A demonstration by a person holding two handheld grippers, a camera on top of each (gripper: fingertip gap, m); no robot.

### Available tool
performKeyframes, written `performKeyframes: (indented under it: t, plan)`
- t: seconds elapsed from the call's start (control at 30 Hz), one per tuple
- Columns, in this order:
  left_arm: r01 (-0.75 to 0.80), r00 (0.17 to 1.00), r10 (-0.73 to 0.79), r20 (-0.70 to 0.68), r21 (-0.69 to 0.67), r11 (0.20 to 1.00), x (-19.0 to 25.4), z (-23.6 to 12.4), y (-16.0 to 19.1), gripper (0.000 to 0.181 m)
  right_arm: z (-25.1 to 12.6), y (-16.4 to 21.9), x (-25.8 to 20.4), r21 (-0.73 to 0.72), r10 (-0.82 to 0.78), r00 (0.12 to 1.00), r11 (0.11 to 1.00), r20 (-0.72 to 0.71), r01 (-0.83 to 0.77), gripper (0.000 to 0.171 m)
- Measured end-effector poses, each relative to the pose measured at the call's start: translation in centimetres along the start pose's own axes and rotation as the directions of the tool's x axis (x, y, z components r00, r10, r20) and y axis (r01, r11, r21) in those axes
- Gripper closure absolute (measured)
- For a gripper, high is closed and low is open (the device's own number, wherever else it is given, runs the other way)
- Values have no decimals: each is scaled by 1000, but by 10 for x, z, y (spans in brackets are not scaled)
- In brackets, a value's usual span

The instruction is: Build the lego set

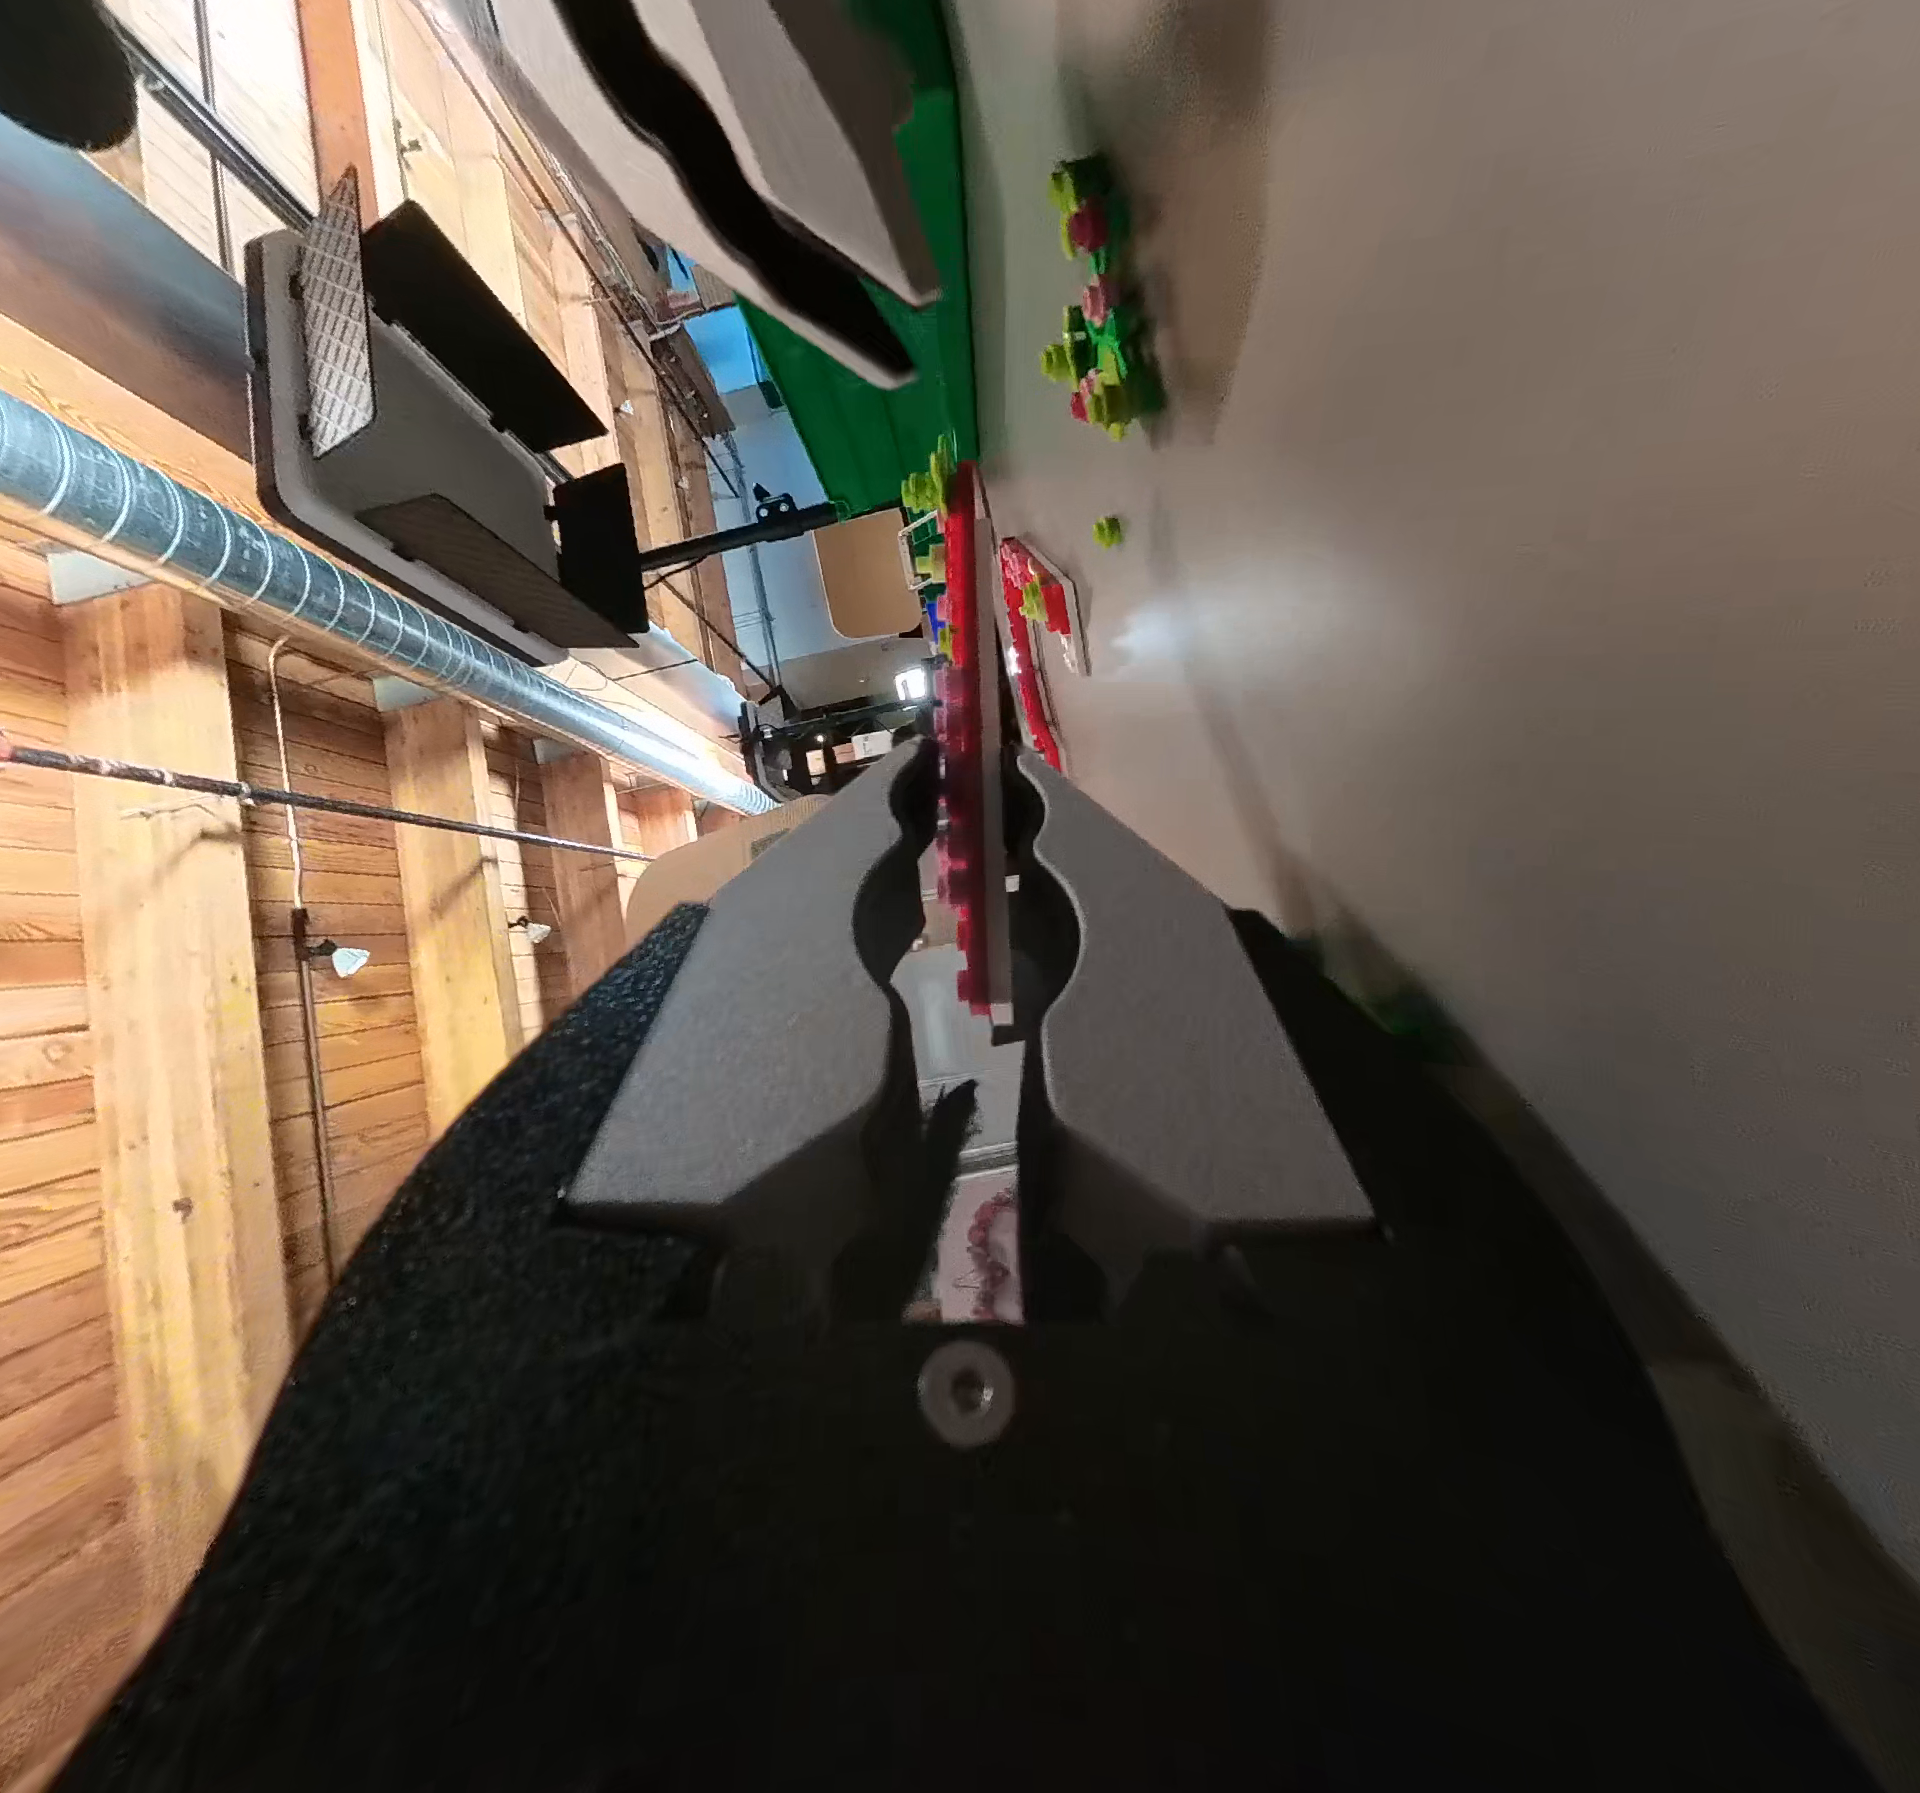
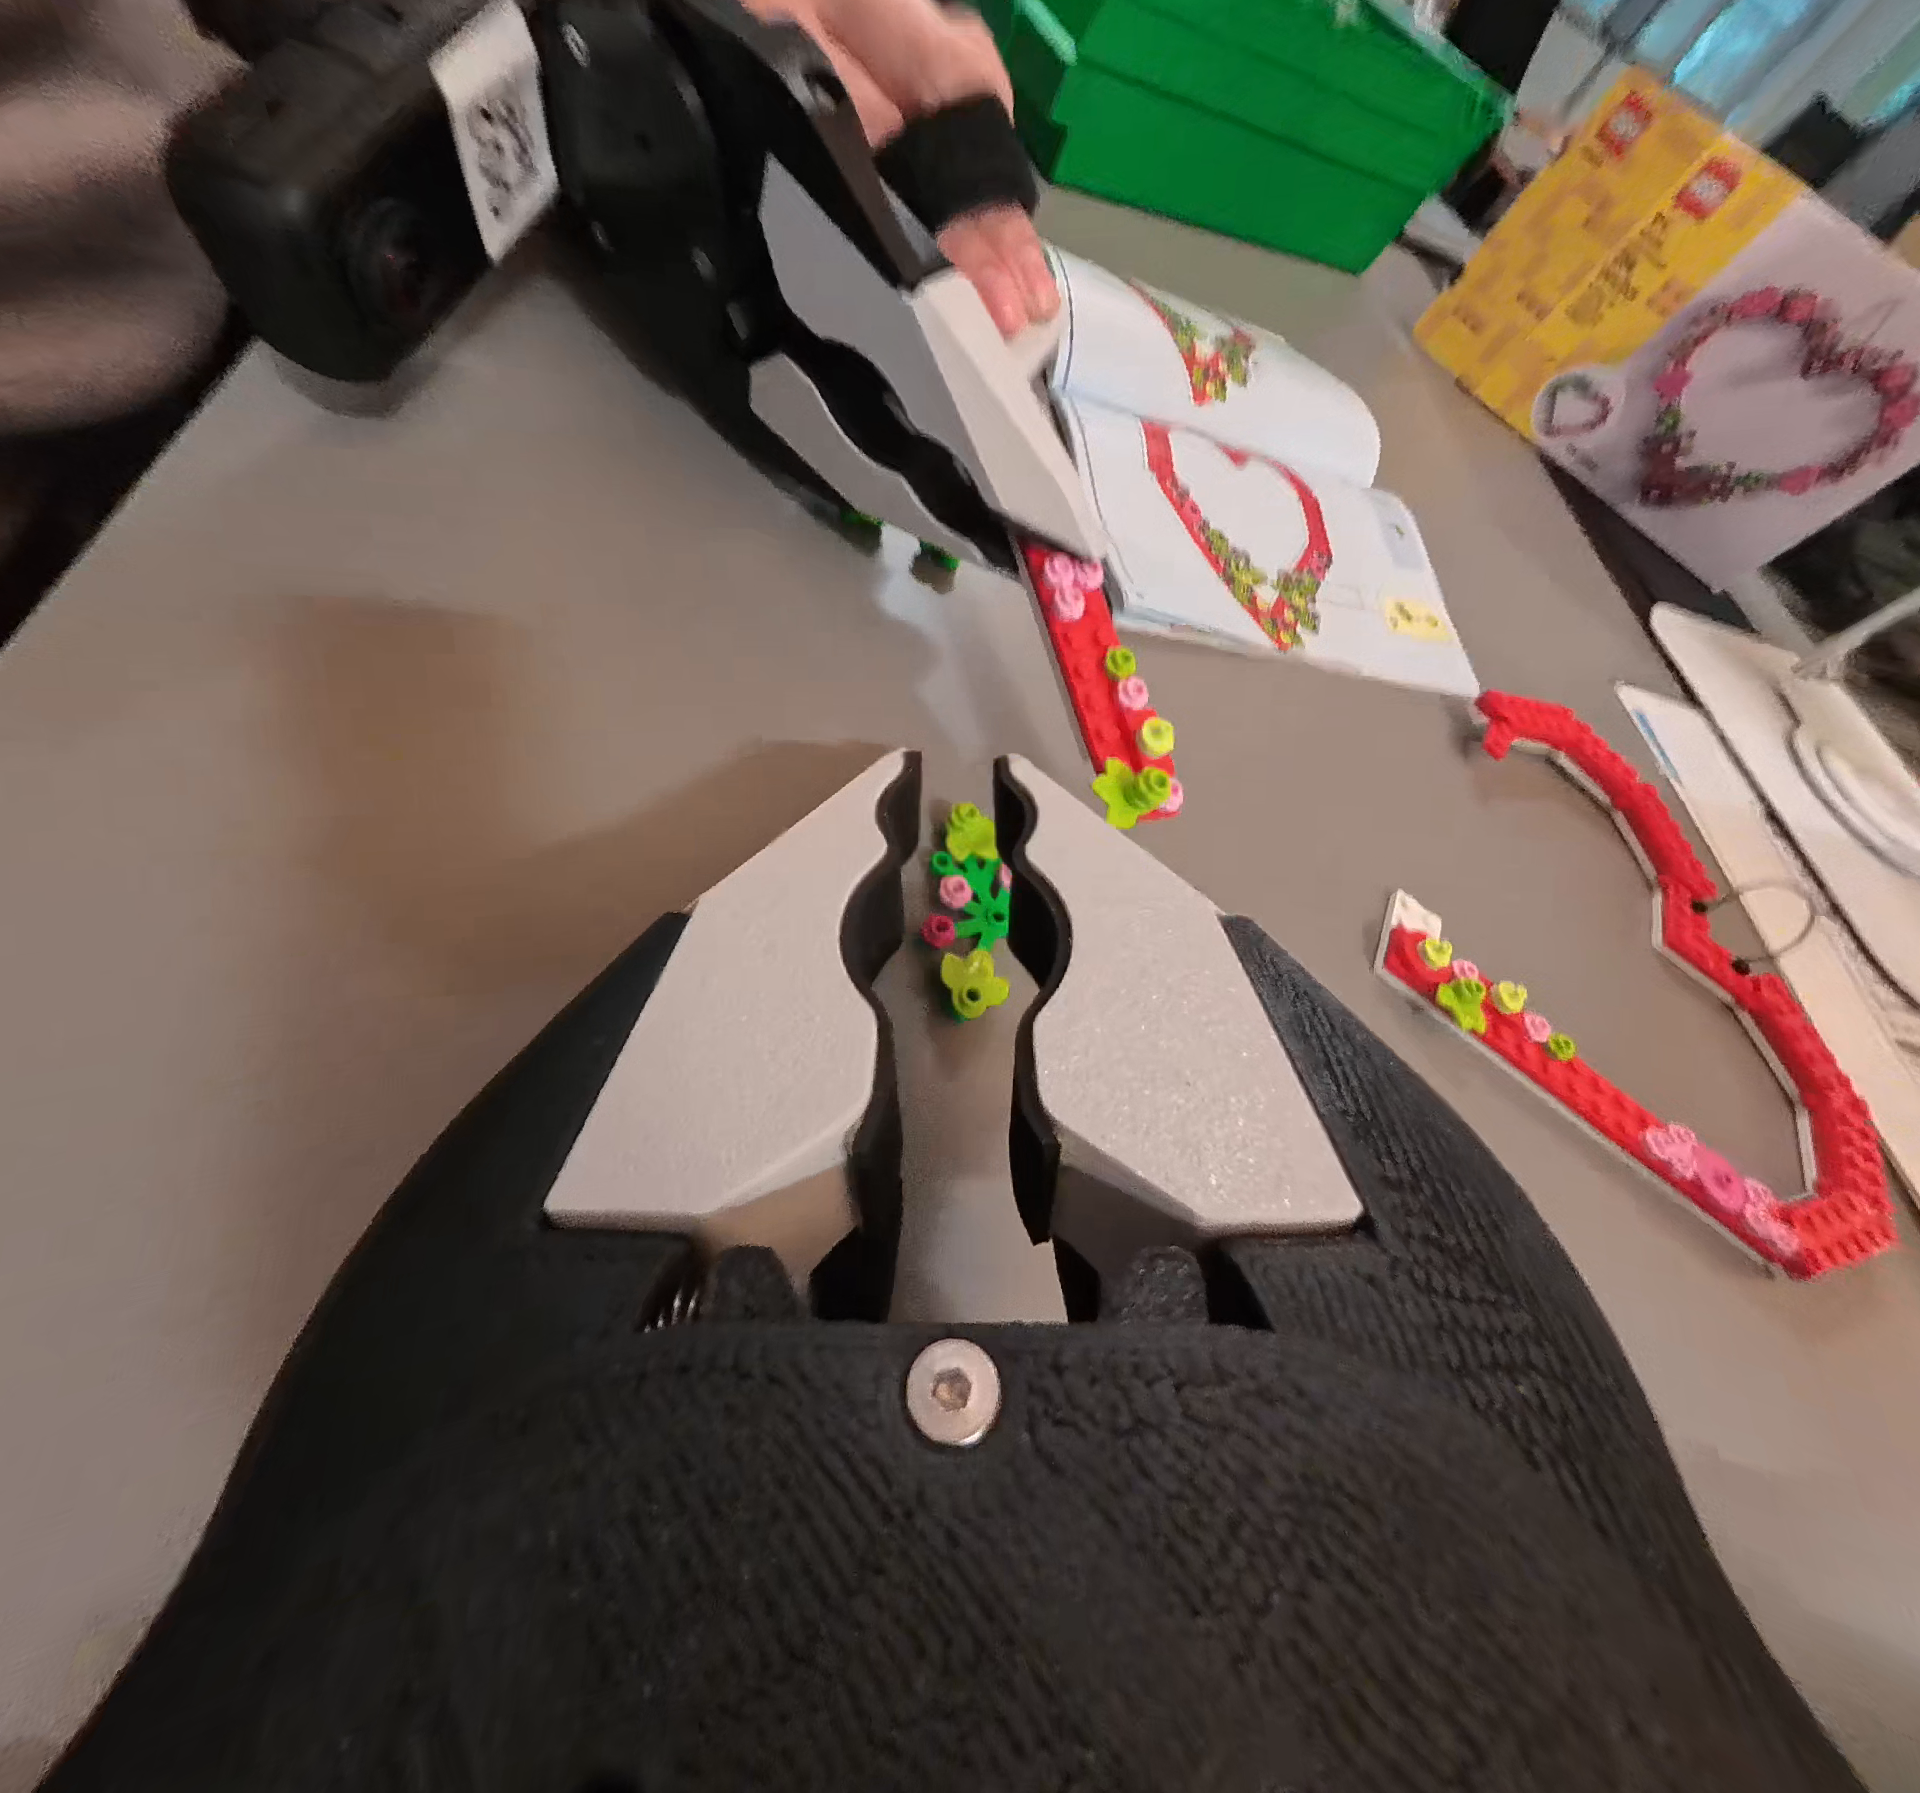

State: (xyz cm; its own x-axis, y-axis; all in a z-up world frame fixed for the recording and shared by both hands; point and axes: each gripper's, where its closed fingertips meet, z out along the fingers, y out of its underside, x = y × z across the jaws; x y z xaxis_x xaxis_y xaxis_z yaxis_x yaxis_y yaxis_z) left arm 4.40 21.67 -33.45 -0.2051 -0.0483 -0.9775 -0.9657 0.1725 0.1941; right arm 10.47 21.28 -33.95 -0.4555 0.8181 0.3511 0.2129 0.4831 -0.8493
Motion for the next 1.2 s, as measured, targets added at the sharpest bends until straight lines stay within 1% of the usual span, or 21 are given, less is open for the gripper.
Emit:
performKeyframes:
  t: [0.03,0.1,0.17,0.23,0.33,0.47,0.57,0.67,0.8,1.0,1.1,1.2]
  plan:
    - [18,1000,-18,-4,0,1000,1,1,1,173,-3,-6,-1,52,-12,1000,999,12,11,160]
    - [48,999,-48,-10,-23,999,1,3,8,173,-10,-19,-1,165,-42,998,986,45,34,159]
    - [84,996,-84,-16,-39,996,-2,3,15,173,-12,-22,-2,200,-49,989,980,138,21,147]
    - [106,994,-106,0,-54,993,-7,1,21,173,-11,-20,-1,165,-76,967,986,242,36,145]
    - [76,997,-75,13,-79,994,-9,0,29,173,-7,-28,3,139,-100,909,989,406,47,149]
    - [55,998,-56,-8,-72,996,-1,3,28,173,-1,-25,3,68,-130,822,991,555,111,157]
    - [49,999,-49,1,-72,996,-3,4,28,173,7,-16,6,59,-149,812,988,564,140,158]
    - [62,998,-61,20,-59,996,-7,3,27,173,8,-5,7,53,-124,820,992,559,114,159]
    - [72,997,-71,17,-25,997,-7,3,20,173,4,-2,7,50,-103,826,995,555,90,159]
    - [62,998,-61,-14,10,998,-1,4,9,173,6,5,5,12,-87,823,995,561,97,155]
    - [64,998,-64,-24,7,998,1,4,10,173,5,8,6,-7,-75,822,995,565,96,154]
    - [76,997,-76,-31,-4,997,2,4,14,173,0,11,9,-56,-41,820,995,571,88,149]
